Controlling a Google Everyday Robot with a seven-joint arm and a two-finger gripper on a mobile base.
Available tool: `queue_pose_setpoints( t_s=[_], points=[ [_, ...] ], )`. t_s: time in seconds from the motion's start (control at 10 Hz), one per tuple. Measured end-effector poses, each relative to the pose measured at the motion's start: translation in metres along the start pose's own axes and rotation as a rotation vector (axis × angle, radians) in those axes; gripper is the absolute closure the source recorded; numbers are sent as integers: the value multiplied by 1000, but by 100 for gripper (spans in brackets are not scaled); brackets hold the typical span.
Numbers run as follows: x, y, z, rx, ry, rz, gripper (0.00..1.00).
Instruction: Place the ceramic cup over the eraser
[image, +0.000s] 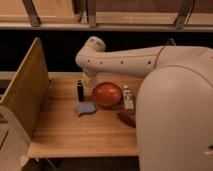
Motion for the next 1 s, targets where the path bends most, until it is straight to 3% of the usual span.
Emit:
queue_pose_setpoints(
  t_s=[0.4,1.0],
  points=[
    [-36,-10,-23,74,-4,-113,100],
    [-40,-6,-24,69,2,-117,100]
  ],
)
